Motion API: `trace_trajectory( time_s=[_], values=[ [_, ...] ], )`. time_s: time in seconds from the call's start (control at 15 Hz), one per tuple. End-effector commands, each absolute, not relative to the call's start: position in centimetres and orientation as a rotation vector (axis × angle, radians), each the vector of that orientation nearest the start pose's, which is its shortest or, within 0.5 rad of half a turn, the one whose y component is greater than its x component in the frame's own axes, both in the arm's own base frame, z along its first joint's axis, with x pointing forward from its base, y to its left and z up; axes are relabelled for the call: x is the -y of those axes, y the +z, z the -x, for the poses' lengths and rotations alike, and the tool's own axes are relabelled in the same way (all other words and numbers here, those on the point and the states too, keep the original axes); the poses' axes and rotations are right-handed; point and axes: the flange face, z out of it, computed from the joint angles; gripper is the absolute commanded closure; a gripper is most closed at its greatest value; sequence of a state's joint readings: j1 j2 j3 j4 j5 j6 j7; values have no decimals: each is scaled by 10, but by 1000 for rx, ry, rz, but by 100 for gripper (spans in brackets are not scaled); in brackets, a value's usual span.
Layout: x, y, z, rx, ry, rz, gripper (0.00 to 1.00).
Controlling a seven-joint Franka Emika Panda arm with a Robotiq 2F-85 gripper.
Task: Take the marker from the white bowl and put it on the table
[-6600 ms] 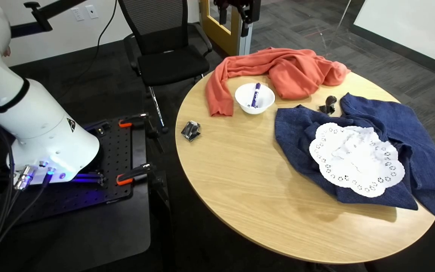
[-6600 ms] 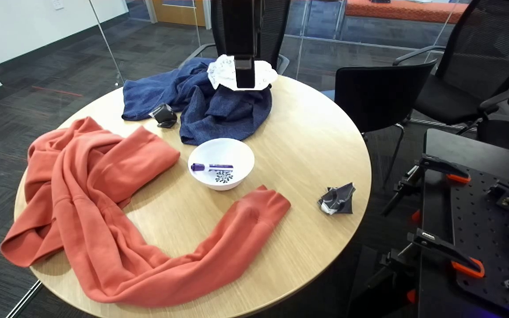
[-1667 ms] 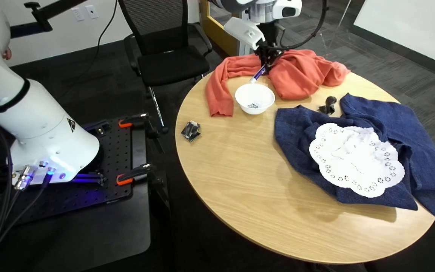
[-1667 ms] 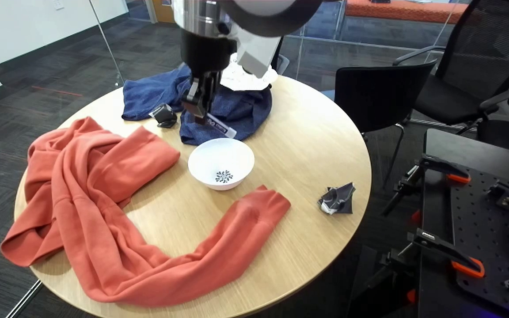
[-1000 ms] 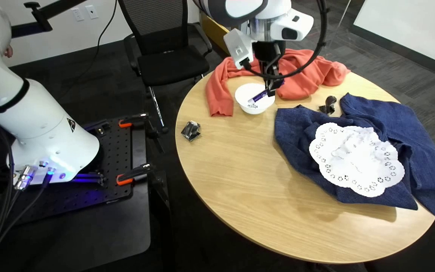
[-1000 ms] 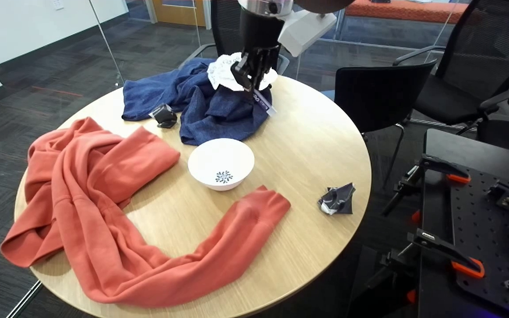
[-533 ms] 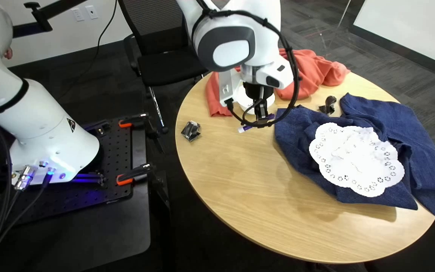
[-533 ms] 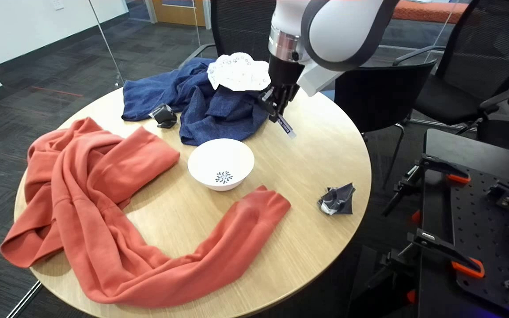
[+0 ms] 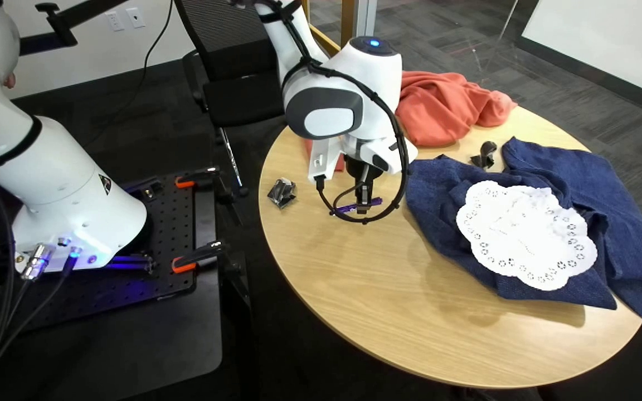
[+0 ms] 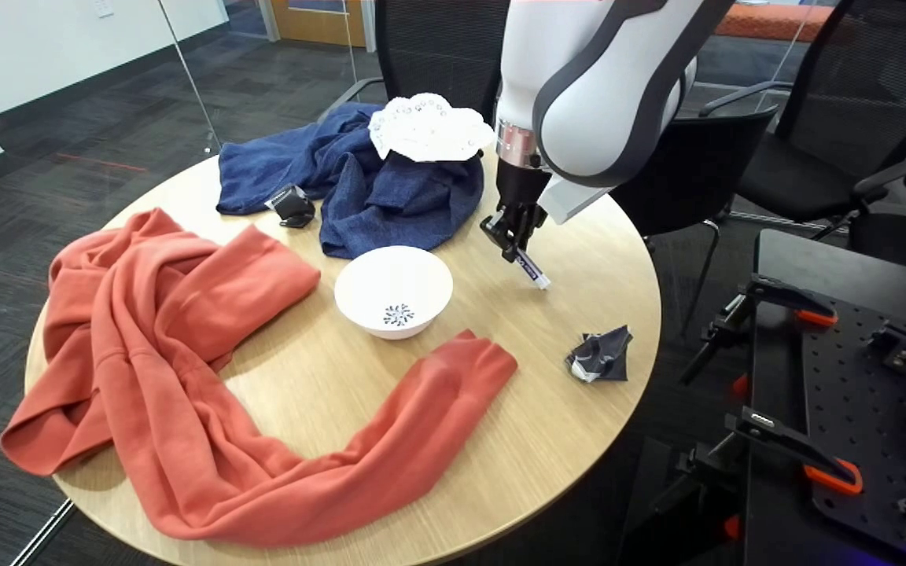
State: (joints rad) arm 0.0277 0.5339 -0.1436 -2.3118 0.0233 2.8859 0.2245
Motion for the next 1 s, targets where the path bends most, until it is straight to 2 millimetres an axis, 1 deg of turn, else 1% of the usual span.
trace_trajectory(
  time_s=[0.0, 0.13, 0.2, 0.4, 0.47, 0.73, 0.87, 0.93],
  values=[
    [68, 125, -513, -587, -124, 3136, 48],
    [67, 138, -512, -583, -184, 3135, 34],
    [66, 144, -512, -579, -217, 3136, 26],
    [64, 168, -512, -559, -323, 3131, 4],
    [64, 177, -511, -554, -353, 3129, 0],
    [60, 202, -510, -535, -434, 3119, 0],
    [58, 211, -509, -526, -460, 3114, 0],
    [62, 197, -520, -515, -405, 3127, 0]
  ],
)
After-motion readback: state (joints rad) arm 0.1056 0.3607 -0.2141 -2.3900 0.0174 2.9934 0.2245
